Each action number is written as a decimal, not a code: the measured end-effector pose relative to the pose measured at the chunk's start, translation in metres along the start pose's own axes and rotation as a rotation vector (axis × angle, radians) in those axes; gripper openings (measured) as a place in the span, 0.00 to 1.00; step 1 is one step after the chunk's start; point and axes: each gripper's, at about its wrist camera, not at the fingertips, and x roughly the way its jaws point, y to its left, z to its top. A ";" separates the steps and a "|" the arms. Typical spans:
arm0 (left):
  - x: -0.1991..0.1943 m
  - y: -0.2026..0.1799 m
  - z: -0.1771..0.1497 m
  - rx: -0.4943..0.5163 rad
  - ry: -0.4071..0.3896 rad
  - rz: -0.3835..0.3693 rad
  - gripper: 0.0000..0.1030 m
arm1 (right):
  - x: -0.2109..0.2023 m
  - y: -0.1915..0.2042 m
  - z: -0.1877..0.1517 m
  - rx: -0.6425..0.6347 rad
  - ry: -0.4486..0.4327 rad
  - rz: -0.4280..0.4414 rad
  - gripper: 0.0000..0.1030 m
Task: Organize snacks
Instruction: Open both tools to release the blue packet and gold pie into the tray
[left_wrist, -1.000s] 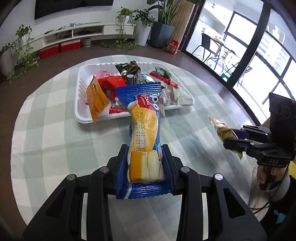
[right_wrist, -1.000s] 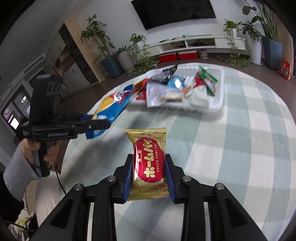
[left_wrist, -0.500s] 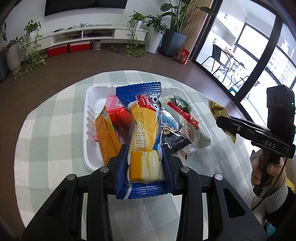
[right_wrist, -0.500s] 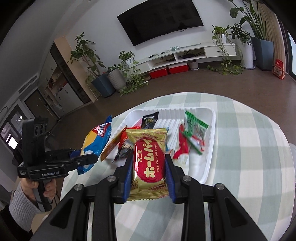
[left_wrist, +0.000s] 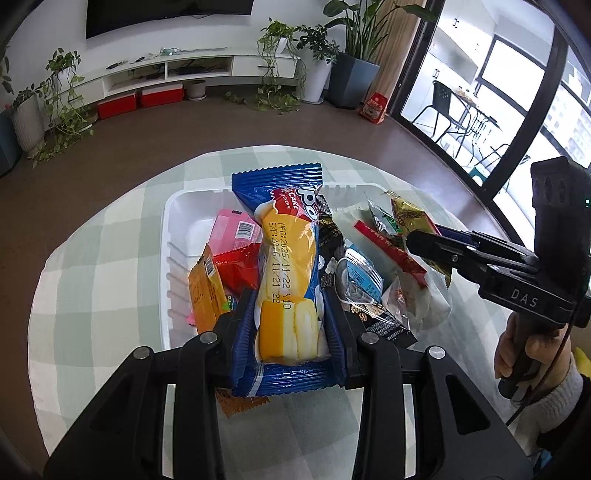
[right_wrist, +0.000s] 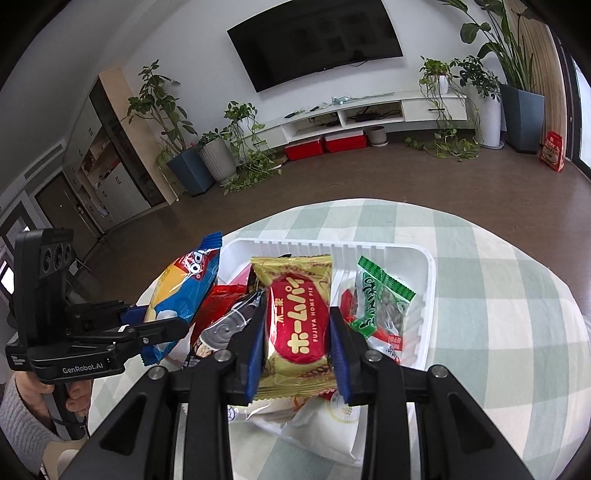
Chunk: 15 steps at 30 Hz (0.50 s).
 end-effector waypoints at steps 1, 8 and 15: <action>0.002 -0.001 0.001 0.006 0.002 0.005 0.33 | 0.001 0.000 -0.001 -0.002 0.002 0.000 0.34; 0.012 -0.005 0.001 0.012 -0.010 0.071 0.36 | 0.006 0.005 -0.004 -0.050 -0.002 -0.028 0.42; 0.000 -0.001 0.005 -0.039 -0.071 0.096 0.67 | -0.012 0.012 -0.001 -0.091 -0.072 -0.057 0.70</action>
